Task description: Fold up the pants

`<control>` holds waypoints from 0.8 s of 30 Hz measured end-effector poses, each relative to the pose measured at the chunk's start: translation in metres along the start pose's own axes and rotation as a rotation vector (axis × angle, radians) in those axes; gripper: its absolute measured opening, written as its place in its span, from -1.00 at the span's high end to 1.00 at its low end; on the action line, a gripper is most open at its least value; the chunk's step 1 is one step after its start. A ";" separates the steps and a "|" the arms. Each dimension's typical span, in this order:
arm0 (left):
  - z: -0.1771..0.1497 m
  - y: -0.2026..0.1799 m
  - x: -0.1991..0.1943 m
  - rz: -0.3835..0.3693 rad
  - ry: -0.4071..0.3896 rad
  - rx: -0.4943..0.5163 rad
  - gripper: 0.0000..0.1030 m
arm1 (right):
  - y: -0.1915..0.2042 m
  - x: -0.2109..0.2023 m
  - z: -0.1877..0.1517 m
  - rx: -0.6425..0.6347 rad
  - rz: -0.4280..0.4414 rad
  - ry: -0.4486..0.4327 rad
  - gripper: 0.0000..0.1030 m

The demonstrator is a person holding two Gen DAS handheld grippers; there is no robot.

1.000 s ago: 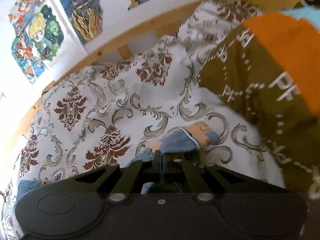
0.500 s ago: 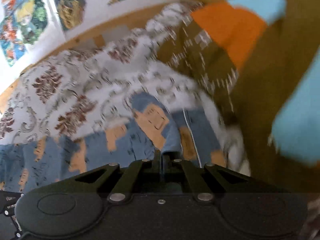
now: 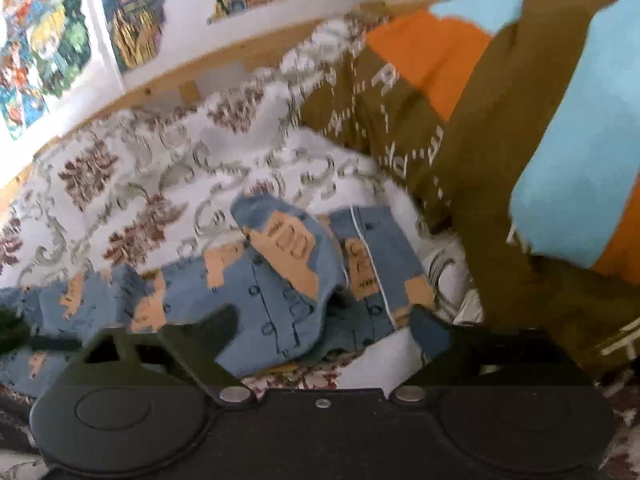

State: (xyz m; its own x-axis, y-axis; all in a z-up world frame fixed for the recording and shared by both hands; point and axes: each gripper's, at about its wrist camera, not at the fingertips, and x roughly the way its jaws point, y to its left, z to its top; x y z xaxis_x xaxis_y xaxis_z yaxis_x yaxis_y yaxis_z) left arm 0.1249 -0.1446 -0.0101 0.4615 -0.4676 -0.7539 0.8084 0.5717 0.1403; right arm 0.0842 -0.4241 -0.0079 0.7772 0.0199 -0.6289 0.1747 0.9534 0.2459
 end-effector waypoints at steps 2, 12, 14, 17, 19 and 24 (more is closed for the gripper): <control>0.023 0.014 0.001 -0.011 -0.010 -0.038 -0.80 | 0.002 -0.004 0.001 -0.010 0.001 -0.025 -0.99; 0.168 0.072 0.084 -0.185 0.011 -0.230 -0.99 | -0.045 0.014 0.010 0.379 0.303 0.026 -0.99; 0.189 0.078 0.111 -0.244 0.078 -0.277 -0.99 | -0.060 0.023 0.011 0.479 0.330 0.049 -0.99; 0.207 0.083 0.152 -0.349 0.214 -0.330 -0.99 | -0.079 0.035 0.009 0.619 0.364 0.086 -0.99; 0.211 0.082 0.172 -0.410 0.296 -0.357 -0.99 | -0.087 0.040 0.008 0.682 0.385 0.091 -0.99; 0.214 0.086 0.204 -0.467 0.404 -0.461 -0.06 | -0.085 0.046 0.009 0.708 0.419 0.090 -0.93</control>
State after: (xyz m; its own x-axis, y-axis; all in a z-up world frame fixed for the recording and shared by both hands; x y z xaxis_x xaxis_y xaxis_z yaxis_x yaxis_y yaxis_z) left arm 0.3662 -0.3349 -0.0144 -0.1313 -0.4977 -0.8573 0.6116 0.6400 -0.4652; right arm 0.1109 -0.5068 -0.0512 0.8163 0.3841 -0.4314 0.2442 0.4473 0.8604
